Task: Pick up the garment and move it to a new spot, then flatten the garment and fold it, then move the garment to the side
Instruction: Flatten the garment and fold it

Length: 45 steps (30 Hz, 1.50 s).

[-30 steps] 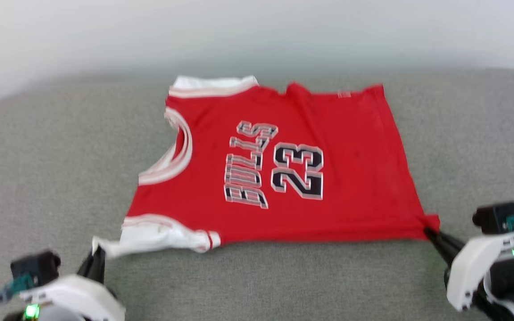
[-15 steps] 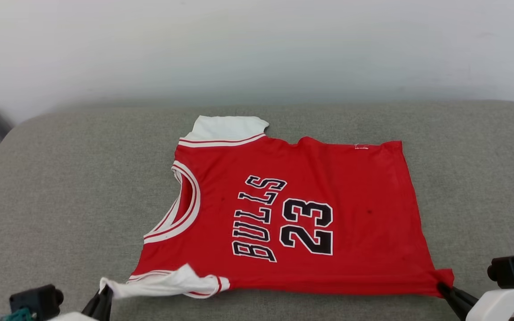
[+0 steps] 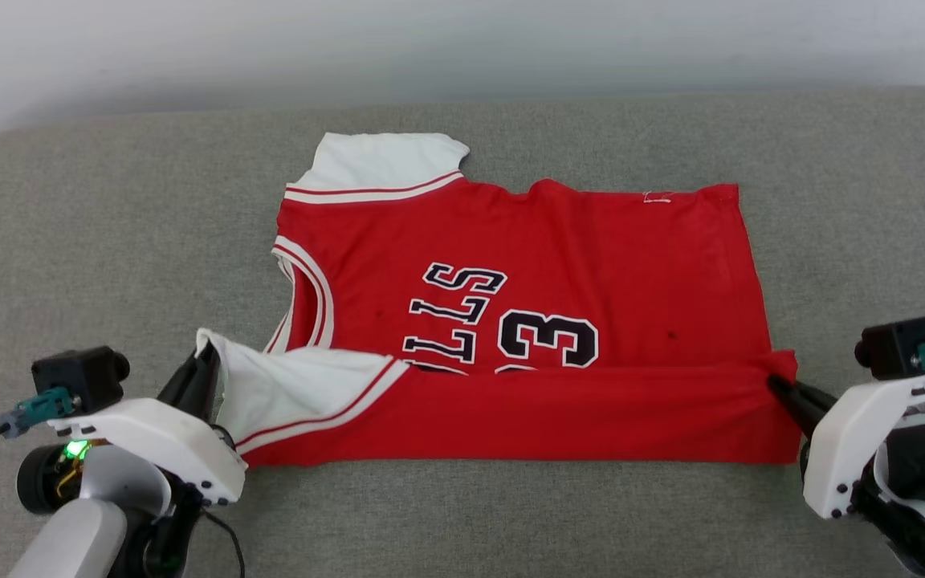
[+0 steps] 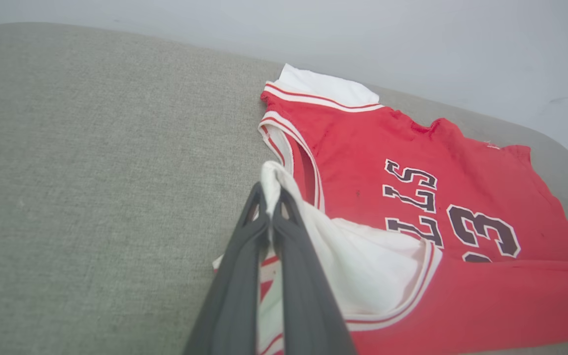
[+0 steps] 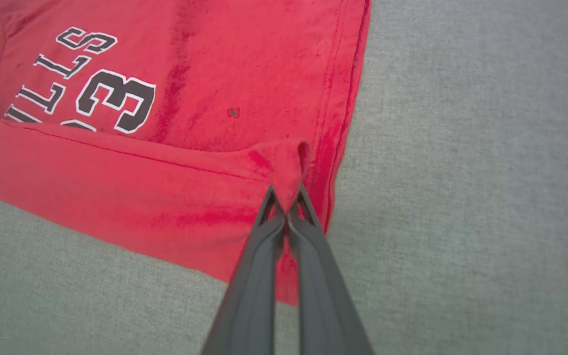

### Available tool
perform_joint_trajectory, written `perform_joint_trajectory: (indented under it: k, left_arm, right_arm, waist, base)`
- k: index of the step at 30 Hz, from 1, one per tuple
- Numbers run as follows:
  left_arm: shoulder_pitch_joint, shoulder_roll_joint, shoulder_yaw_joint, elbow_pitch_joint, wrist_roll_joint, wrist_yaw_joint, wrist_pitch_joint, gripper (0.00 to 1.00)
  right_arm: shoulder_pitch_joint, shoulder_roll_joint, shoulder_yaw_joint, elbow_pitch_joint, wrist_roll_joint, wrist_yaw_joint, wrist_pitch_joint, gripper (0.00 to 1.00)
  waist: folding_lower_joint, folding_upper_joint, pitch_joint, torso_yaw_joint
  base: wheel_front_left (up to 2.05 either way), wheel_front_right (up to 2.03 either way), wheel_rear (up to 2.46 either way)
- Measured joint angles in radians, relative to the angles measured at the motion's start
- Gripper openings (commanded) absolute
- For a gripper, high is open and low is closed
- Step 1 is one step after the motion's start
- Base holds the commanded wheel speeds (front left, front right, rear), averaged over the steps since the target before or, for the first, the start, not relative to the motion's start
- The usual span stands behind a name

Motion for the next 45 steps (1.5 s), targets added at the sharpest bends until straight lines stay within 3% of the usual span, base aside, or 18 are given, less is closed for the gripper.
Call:
perform_joint_trajectory:
  k: [7, 9, 11, 12, 13, 14, 15, 16, 17, 18, 23, 29, 36, 40, 45]
  left_arm:
    - [-0.113, -0.024, -0.001, 0.086, 0.008, -0.043, -0.034, 0.00]
    - [-0.160, -0.048, -0.013, 0.158, -0.003, -0.077, -0.034, 0.00]
    - [-0.184, -0.063, -0.022, 0.200, -0.017, -0.102, -0.032, 0.00]
    - [-0.191, -0.069, -0.026, 0.223, -0.020, -0.112, -0.031, 0.02]
    - [-0.196, -0.077, -0.027, 0.241, -0.026, -0.120, -0.031, 0.22]
    - [-0.202, -0.087, -0.028, 0.262, -0.037, -0.130, -0.029, 0.22]
    - [-0.210, -0.095, -0.032, 0.287, -0.044, -0.138, -0.027, 0.36]
    - [-0.217, -0.101, -0.035, 0.308, -0.047, -0.145, -0.027, 0.55]
    - [-0.224, -0.105, -0.034, 0.329, -0.054, -0.151, -0.027, 0.66]
    - [-0.229, -0.107, -0.037, 0.349, -0.058, -0.158, -0.025, 1.00]
    - [-0.246, -0.119, -0.038, 0.428, -0.067, -0.184, -0.037, 1.00]
    - [-0.251, -0.104, -0.030, 0.458, -0.070, -0.197, -0.048, 1.00]
    - [-0.253, -0.038, -0.019, 0.404, -0.044, -0.165, -0.034, 1.00]
    - [-0.255, 0.014, -0.012, 0.366, -0.054, -0.164, 0.030, 1.00]
    - [-0.247, 0.086, -0.033, 0.310, -0.085, -0.173, 0.183, 1.00]
  right_arm:
    - [-0.117, -0.017, 0.028, 0.081, 0.013, 0.000, -0.043, 0.00]
    - [-0.160, -0.012, 0.049, 0.137, 0.015, 0.000, -0.072, 0.02]
    - [-0.181, -0.009, 0.062, 0.167, 0.014, 0.000, -0.092, 0.35]
    - [-0.190, -0.006, 0.068, 0.185, 0.011, 0.000, -0.104, 0.44]
    - [-0.196, -0.003, 0.075, 0.205, 0.010, 0.000, -0.105, 0.70]
    - [-0.199, 0.001, 0.080, 0.222, 0.012, 0.000, -0.113, 0.70]
    - [-0.201, 0.003, 0.087, 0.237, 0.012, 0.000, -0.125, 1.00]
    - [-0.207, 0.005, 0.093, 0.250, 0.012, 0.000, -0.136, 1.00]
    - [-0.214, 0.007, 0.098, 0.263, 0.012, 0.000, -0.145, 1.00]
    - [-0.219, 0.009, 0.105, 0.274, 0.012, 0.000, -0.156, 1.00]
    - [-0.217, 0.014, 0.127, 0.299, 0.019, 0.000, -0.241, 1.00]
    - [-0.177, 0.022, 0.079, 0.269, -0.011, 0.000, -0.435, 1.00]
    - [-0.091, 0.081, -0.043, 0.182, -0.136, 0.000, -0.607, 1.00]
    - [-0.034, 0.128, -0.097, 0.106, -0.205, 0.000, -0.640, 1.00]
    - [0.037, 0.178, -0.124, 0.006, -0.265, 0.000, -0.632, 1.00]
  waist:
    - [0.0000, 0.0000, 0.077, -0.004]
    - [0.0000, 0.0000, 0.108, -0.005]
    - [0.0001, 0.0000, 0.120, -0.006]
    - [0.0001, 0.0000, 0.123, -0.008]
    - [0.0000, 0.0000, 0.126, -0.009]
    - [0.0000, 0.0000, 0.128, -0.010]
    - [0.0000, 0.0000, 0.129, -0.011]
    - [0.0000, 0.0000, 0.129, -0.012]
    - [0.0000, 0.0000, 0.129, -0.013]
    - [0.0000, 0.0000, 0.127, -0.015]
    - [0.0000, 0.0000, 0.105, -0.020]
    - [-0.0001, 0.0000, 0.053, -0.023]
    - [-0.0002, 0.0000, -0.025, -0.028]
    - [-0.0002, 0.0000, -0.064, -0.030]
    - [-0.0003, 0.0000, -0.096, -0.043]
  base:
    - [0.00, 0.00, 0.00]
    - [0.00, 0.00, 0.00]
    - [0.00, 0.00, 0.00]
    - [0.00, 0.00, 0.00]
    - [0.00, 0.00, 0.00]
    - [0.00, 0.00, 0.00]
    - [0.00, 0.00, 0.00]
    - [0.00, 0.00, 0.00]
    - [0.00, 0.00, 0.00]
    - [0.00, 0.00, 0.00]
    - [0.00, 0.00, 0.00]
    - [0.00, 0.00, 0.00]
    - [0.00, 0.00, 0.00]
    - [0.00, 0.00, 0.00]
    - [0.00, 0.00, 0.00]
